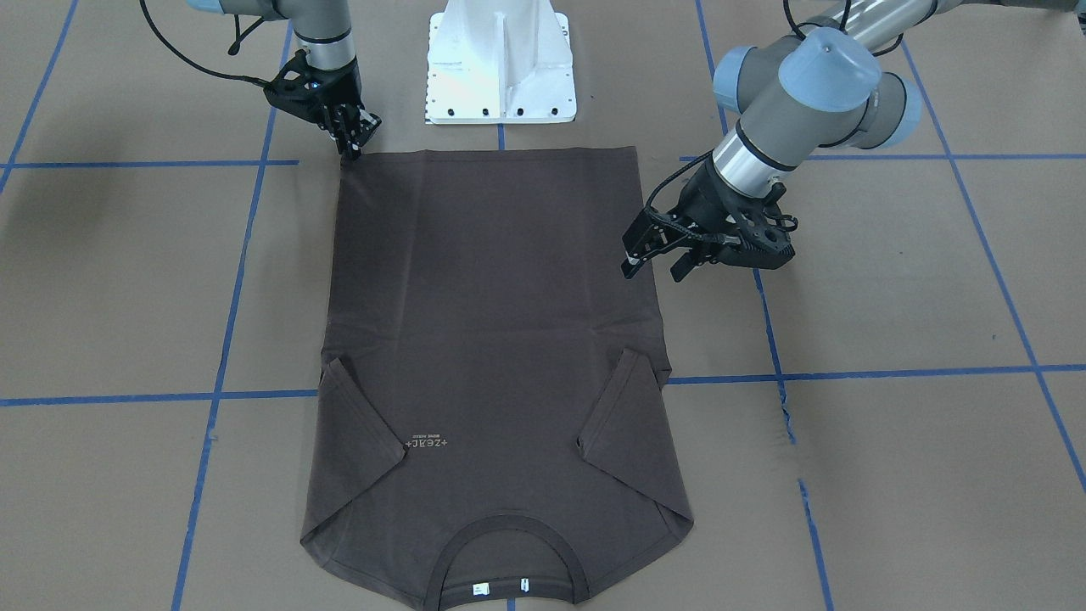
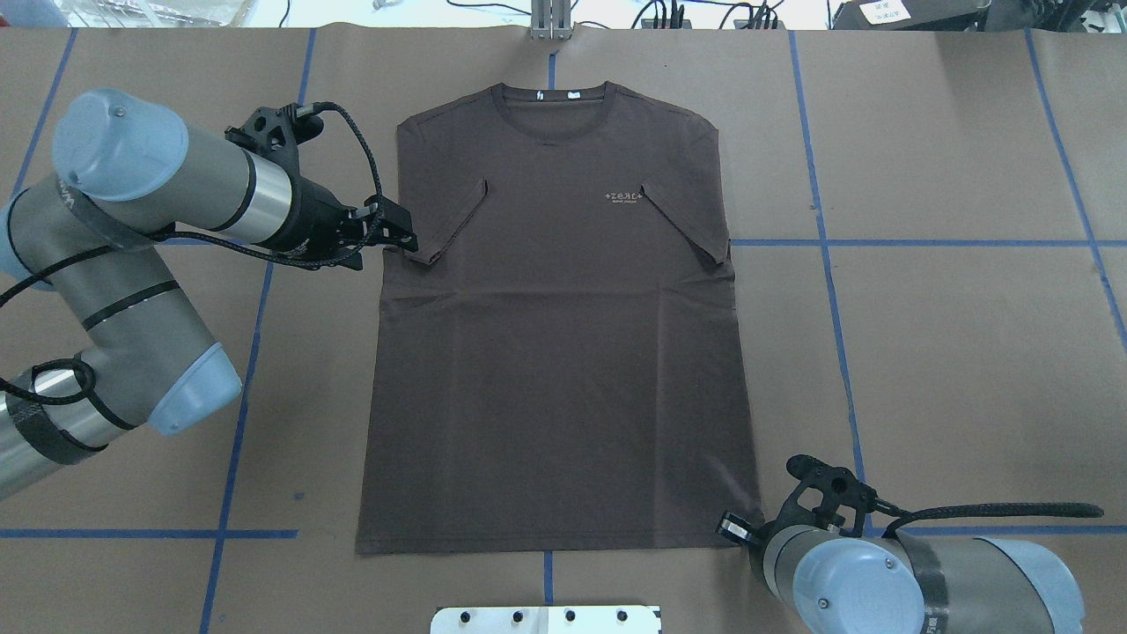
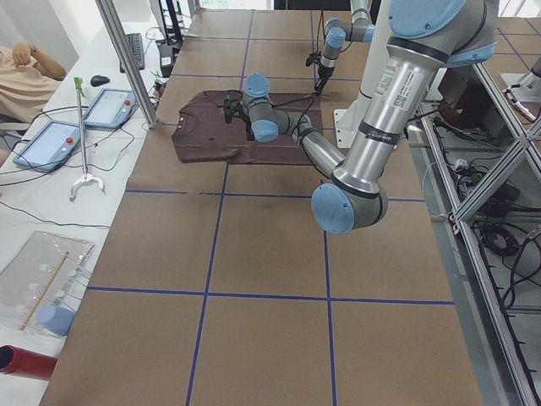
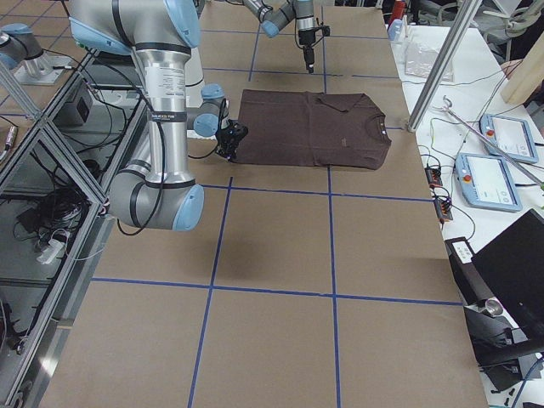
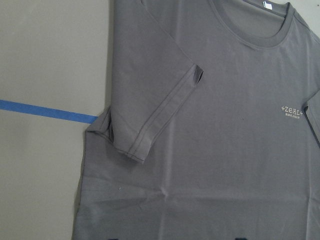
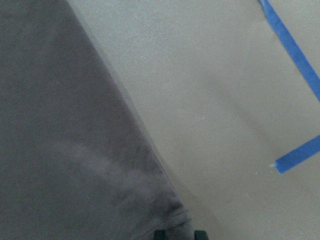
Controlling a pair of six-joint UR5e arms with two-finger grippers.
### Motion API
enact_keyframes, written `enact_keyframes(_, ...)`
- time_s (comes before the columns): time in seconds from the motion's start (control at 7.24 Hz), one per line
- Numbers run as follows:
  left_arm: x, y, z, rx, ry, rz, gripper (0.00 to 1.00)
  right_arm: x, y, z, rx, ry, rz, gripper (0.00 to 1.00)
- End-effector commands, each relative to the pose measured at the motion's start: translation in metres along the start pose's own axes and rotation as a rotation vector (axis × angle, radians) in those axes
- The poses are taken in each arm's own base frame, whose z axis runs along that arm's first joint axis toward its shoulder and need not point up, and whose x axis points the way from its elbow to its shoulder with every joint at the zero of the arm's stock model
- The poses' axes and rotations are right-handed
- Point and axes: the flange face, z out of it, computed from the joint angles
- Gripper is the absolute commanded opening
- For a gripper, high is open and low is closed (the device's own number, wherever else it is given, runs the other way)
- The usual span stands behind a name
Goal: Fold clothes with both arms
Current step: 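Move both grippers to the hem corners nearest the robot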
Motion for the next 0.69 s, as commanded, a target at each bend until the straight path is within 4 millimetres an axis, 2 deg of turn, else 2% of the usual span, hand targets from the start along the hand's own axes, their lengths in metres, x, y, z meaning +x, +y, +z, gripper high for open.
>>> enact_keyframes(0.0,-0.001,-0.001,0.001,0.005,-0.002,0.0,0.82,0.002,-0.002,0.001,0.002,0.006,-0.001,0.0)
enact_keyframes(0.28,0.001,0.0,-0.001,0.005,0.0,0.0,0.82,0.001,-0.006,-0.001,0.007,0.001,0.005,0.0)
enact_keyframes(0.55,0.013,0.007,-0.008,0.025,0.023,-0.086,0.84,-0.007,-0.01,-0.027,0.001,-0.016,0.015,0.0)
